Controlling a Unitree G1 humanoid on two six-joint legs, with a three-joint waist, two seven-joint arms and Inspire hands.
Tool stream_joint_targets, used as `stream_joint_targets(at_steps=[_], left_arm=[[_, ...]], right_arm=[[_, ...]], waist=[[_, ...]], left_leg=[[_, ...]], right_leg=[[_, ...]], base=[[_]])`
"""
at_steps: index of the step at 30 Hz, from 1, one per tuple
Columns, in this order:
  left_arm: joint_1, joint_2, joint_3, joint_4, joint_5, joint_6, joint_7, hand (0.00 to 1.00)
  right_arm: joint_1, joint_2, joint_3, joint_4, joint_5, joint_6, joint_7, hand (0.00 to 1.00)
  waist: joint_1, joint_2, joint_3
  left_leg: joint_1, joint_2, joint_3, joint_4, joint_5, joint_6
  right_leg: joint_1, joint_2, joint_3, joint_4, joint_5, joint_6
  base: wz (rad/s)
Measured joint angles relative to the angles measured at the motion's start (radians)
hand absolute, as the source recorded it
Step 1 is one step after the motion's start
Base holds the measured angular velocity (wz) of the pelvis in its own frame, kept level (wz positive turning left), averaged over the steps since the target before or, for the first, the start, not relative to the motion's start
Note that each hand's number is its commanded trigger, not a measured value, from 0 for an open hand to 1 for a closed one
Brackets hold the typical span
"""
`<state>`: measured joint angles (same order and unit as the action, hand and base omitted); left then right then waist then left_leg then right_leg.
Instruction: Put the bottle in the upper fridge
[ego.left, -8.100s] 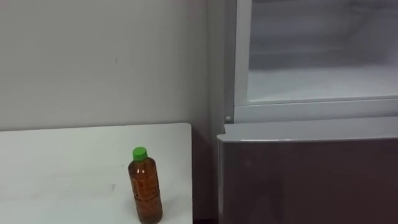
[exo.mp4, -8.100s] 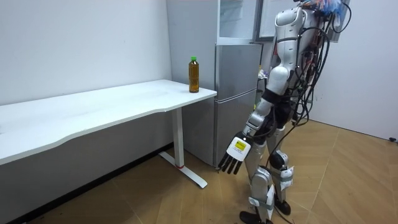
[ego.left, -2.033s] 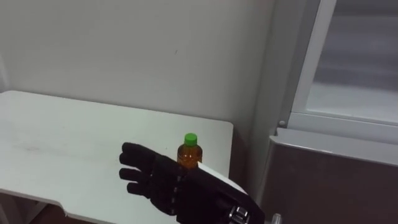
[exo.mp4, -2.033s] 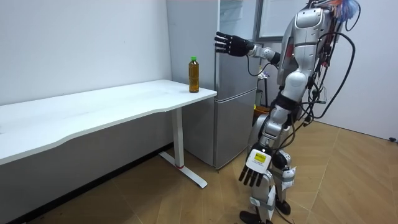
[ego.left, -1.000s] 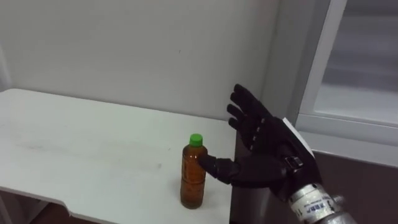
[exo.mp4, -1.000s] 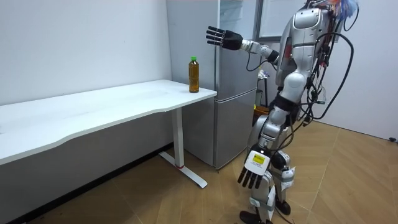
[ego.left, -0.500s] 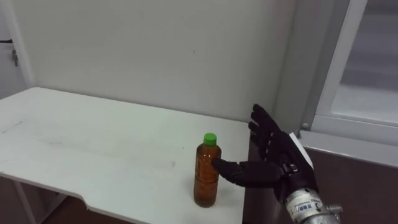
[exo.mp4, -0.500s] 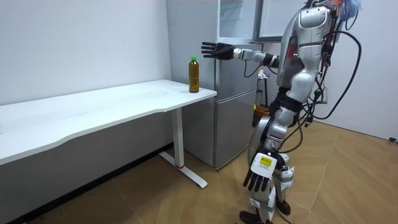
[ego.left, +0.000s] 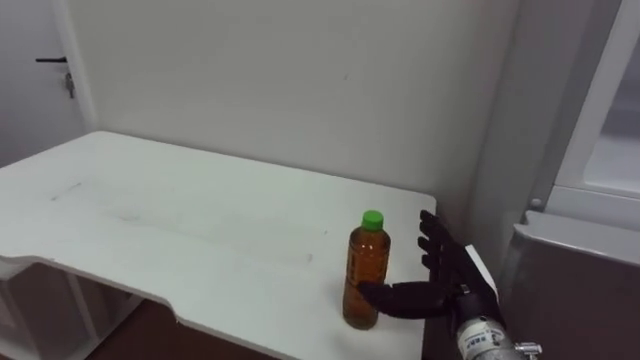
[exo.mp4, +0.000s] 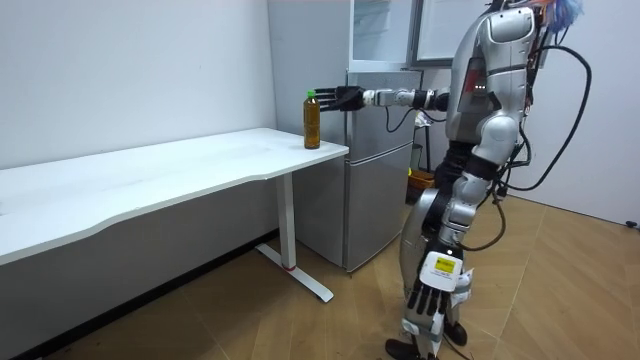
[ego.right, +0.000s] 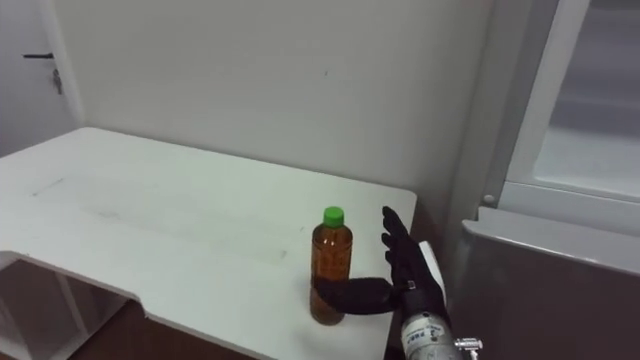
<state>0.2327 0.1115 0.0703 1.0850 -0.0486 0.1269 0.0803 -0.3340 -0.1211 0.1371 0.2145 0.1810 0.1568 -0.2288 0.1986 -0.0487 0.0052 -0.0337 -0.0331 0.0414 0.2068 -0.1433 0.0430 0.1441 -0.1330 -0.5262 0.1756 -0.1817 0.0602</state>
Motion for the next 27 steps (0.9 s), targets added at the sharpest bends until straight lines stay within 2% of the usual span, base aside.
stream_joint_targets(at_steps=[8, 13, 16, 21, 27], left_arm=[[0.009, -0.002, -0.074, 0.0, 0.001, 0.041, -0.02, 0.0], [0.005, -0.004, -0.103, -0.005, -0.003, 0.049, -0.023, 0.0], [-0.009, -0.004, -0.129, -0.013, -0.009, 0.051, -0.017, 0.0], [-0.037, -0.003, -0.174, -0.035, -0.039, 0.052, -0.001, 0.0], [-0.047, 0.0, -0.196, -0.034, -0.118, 0.036, 0.013, 0.0]], right_arm=[[-0.047, -0.001, 0.041, 0.137, -0.038, -0.005, -0.021, 0.0], [-0.084, -0.001, 0.037, 0.22, -0.037, -0.005, -0.059, 0.0], [-0.121, -0.002, 0.038, 0.268, -0.026, -0.005, -0.112, 0.0], [-0.136, -0.001, 0.039, 0.357, 0.003, -0.007, -0.173, 0.0], [-0.144, -0.002, 0.039, 0.387, 0.022, -0.059, -0.209, 0.0]], waist=[[0.008, 0.011, 0.0068], [0.014, 0.014, 0.0089], [0.001, 0.012, 0.0077], [0.023, 0.01, 0.0079], [0.026, 0.011, 0.01]], left_leg=[[-0.064, -0.002, -0.02, 0.032, 0.003, 0.004], [-0.085, -0.009, -0.037, 0.032, 0.01, 0.007], [-0.115, -0.016, -0.052, 0.035, 0.021, 0.011], [-0.149, -0.018, -0.056, 0.05, 0.026, 0.015], [-0.171, -0.019, -0.064, 0.059, 0.028, 0.017]], right_leg=[[-0.043, -0.004, -0.026, 0.017, 0.0, 0.0], [-0.061, -0.009, -0.03, 0.029, 0.0, 0.0], [-0.082, -0.014, -0.051, 0.03, 0.0, 0.0], [-0.119, -0.02, -0.052, 0.049, 0.0, -0.001], [-0.136, -0.026, -0.078, 0.063, 0.001, -0.002]], base=[[0.09], [0.11], [0.21], [0.02], [0.03]])
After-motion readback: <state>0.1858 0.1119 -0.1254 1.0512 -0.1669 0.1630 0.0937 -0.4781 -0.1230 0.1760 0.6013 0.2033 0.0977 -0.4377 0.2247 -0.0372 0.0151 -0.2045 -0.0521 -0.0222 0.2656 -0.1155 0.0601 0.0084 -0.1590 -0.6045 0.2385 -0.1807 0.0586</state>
